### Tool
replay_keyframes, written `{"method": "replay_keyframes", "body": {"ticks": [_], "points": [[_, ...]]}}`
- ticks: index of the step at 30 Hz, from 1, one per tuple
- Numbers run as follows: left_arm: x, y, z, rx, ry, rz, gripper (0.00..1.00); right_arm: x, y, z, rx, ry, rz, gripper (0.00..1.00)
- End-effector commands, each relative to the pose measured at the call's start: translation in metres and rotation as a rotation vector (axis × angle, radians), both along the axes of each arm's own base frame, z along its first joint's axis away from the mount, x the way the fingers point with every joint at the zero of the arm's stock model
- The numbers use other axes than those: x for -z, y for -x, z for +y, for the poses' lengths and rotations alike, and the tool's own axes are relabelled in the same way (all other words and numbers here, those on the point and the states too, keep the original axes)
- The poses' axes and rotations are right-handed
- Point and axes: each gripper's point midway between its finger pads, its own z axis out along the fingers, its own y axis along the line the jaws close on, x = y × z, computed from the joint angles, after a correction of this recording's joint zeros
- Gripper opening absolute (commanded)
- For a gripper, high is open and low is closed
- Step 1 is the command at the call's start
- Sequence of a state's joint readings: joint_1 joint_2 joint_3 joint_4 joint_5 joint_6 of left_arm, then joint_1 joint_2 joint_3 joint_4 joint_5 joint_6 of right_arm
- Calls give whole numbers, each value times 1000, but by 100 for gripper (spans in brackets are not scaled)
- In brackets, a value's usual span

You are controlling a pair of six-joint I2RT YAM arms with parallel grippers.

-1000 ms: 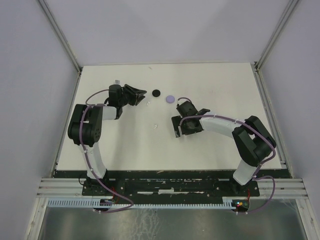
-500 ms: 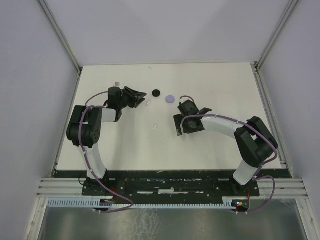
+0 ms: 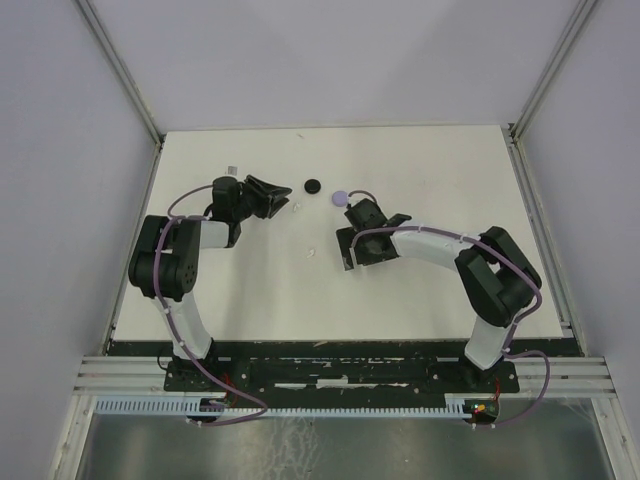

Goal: Insert the wireless bluetooth earbuds into the charging case
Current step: Pick up the charging case at the center of the board.

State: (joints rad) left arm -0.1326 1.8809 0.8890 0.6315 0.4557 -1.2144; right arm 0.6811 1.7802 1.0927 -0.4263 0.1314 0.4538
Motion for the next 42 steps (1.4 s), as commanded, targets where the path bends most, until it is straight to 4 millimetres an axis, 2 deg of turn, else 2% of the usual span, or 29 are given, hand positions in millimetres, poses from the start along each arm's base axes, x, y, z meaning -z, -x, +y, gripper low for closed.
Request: {"method": "replay_keyframes", "body": {"ticks": [1,6,11,15,18,23,29,34,42], "points": [[-33,1,1,8,30,-91,45,-26,-11,35,-37,-75,-69,91],[-35,4,3,10,28,-96,45,-41,-7,33,-45,-80,-107,91],[-39,8,3,18,28,-105,45,-55,-9,12,-29,0,-167,93],[-47,14,-1,47,36,-125,45,-59,-13,-7,-34,79,-189,94],[-53,20,-4,80,47,-141,45,-54,-19,-10,-90,78,-184,94],[-56,38,-9,121,58,-150,44,-44,-32,-2,-235,35,-165,94],[-59,55,-9,135,58,-154,44,-24,-36,4,-358,-7,-102,93],[-64,63,-13,161,57,-167,44,-12,-37,4,-397,-17,-83,90],[-60,73,-17,177,56,-157,44,0,-42,-1,-397,-7,-67,82]]}}
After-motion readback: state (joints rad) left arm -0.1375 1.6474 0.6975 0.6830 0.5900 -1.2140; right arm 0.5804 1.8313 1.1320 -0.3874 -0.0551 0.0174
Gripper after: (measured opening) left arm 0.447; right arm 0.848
